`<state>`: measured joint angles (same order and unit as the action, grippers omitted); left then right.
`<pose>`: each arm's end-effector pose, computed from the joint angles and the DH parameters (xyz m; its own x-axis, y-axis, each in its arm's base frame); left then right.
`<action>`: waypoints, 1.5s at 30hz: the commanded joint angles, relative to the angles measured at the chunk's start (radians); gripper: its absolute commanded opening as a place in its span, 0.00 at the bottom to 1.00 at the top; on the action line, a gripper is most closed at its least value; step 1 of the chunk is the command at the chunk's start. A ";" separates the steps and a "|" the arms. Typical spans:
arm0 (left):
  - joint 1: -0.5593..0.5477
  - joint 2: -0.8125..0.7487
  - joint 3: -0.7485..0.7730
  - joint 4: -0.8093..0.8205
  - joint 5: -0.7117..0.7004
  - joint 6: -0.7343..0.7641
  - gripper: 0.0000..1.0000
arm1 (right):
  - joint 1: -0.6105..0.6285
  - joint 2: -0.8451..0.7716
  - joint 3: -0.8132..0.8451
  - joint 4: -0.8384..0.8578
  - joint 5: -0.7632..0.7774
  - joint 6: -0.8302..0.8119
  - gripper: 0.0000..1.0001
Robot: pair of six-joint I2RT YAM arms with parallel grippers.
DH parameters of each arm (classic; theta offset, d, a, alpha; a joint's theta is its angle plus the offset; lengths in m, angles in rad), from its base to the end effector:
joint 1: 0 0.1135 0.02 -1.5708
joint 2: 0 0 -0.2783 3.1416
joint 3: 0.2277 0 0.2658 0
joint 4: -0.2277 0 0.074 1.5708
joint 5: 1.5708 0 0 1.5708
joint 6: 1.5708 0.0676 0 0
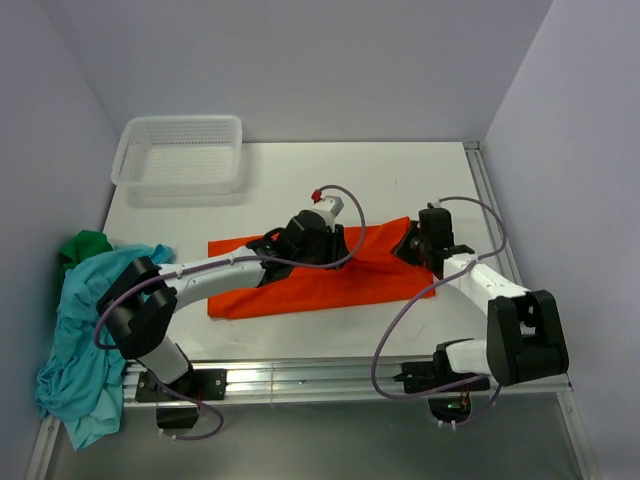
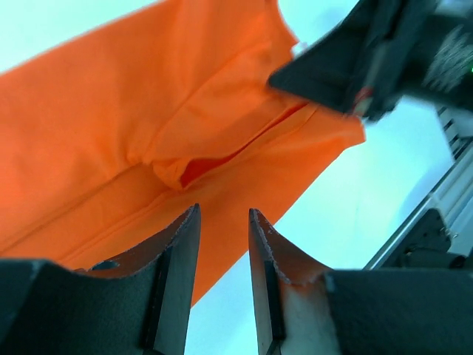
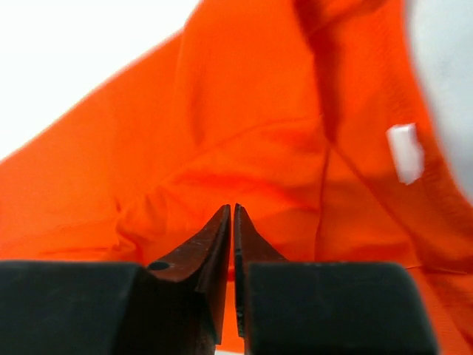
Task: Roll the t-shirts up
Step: Fold the tshirt
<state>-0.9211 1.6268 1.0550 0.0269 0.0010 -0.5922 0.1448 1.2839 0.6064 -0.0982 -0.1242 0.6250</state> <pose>0.2461 -0.3240 0.2283 -0.7049 0.0052 -0.7093 0.4861 0.7317 -0.4778 0.2772 0.0489 0.1661 -0.6969 0.4851 -0.5282 0.2183 0.8451 0.4881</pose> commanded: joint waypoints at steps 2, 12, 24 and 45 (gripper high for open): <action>0.024 -0.007 0.080 -0.024 -0.029 0.016 0.38 | 0.050 -0.009 -0.029 0.055 -0.043 -0.001 0.11; 0.039 0.237 0.286 -0.133 0.036 -0.001 0.36 | 0.134 -0.126 -0.134 0.006 -0.005 0.042 0.02; -0.016 0.179 0.074 0.037 0.094 -0.031 0.34 | 0.062 -0.077 0.032 -0.089 0.110 0.016 0.21; 0.016 -0.011 0.140 -0.188 0.073 -0.012 0.46 | -0.102 0.308 0.358 -0.087 0.159 -0.024 0.37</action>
<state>-0.9405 1.6875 1.1427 -0.1104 0.0681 -0.6029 0.0505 1.5604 0.9051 -0.2031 0.0265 0.6220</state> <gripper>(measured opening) 0.459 0.367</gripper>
